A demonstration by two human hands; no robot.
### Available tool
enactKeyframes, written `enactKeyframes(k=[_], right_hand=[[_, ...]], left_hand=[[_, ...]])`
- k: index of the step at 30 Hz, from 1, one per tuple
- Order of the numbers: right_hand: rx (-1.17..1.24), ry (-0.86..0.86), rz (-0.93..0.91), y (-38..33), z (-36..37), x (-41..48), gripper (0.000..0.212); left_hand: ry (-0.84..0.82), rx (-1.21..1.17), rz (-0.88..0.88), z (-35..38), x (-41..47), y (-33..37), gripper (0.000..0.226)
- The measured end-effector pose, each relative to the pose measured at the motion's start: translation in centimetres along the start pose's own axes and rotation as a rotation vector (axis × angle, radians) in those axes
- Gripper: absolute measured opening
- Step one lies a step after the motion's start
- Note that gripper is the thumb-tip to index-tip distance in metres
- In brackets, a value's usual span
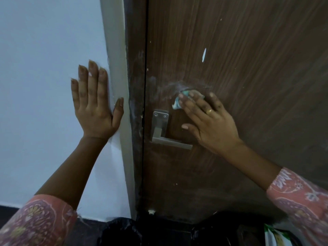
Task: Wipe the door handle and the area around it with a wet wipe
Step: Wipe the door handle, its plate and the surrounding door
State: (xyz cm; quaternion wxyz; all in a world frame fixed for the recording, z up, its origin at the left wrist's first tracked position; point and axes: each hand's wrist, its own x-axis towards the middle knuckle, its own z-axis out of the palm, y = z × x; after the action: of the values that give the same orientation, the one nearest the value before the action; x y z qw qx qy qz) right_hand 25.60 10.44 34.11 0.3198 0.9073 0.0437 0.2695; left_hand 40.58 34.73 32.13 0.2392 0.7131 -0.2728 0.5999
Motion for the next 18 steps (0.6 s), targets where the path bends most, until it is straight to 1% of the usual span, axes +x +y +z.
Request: enactKeyframes(k=[2, 5, 7, 8, 10, 12, 13, 15, 18], right_hand=[[0.028, -0.009, 0.028, -0.8, -0.2, 1.0, 0.065], [0.06, -0.101, -0.095, -2.2, 0.7, 0.5, 0.07], [0.054, -0.121, -0.106, -2.0, 1.0, -0.6, 0.069], [0.042, -0.097, -0.062, -1.6, 0.8, -1.1, 0.068], [0.051, -0.012, 0.12, -1.1, 0.2, -1.5, 0.068], [0.108, 0.059, 0.288, -1.3, -0.5, -0.5, 0.071], [0.144, 0.078, 0.333, -1.8, -0.7, 0.4, 0.073], [0.221, 0.088, 0.342, -3.1, -0.9, 2.2, 0.076], [0.279, 0.056, 0.252, -4.9, 0.0, 2.2, 0.074]], left_hand=[[0.006, -0.01, -0.012, 0.0, 0.1, 0.1, 0.066], [0.017, -0.018, -0.015, 0.0, 0.0, 0.2, 0.064], [0.01, -0.014, -0.008, -0.1, 0.0, 0.0, 0.067], [0.01, -0.014, -0.004, -0.1, 0.0, 0.0, 0.069], [0.011, -0.018, 0.002, 0.0, 0.0, 0.0, 0.071], [0.007, -0.015, 0.0, 0.1, 0.0, 0.0, 0.071], [0.008, -0.012, 0.002, 0.1, -0.1, 0.0, 0.072], [0.012, -0.008, 0.005, 0.1, -0.2, -0.1, 0.07], [0.014, -0.007, -0.001, 0.1, -0.1, -0.1, 0.064]])
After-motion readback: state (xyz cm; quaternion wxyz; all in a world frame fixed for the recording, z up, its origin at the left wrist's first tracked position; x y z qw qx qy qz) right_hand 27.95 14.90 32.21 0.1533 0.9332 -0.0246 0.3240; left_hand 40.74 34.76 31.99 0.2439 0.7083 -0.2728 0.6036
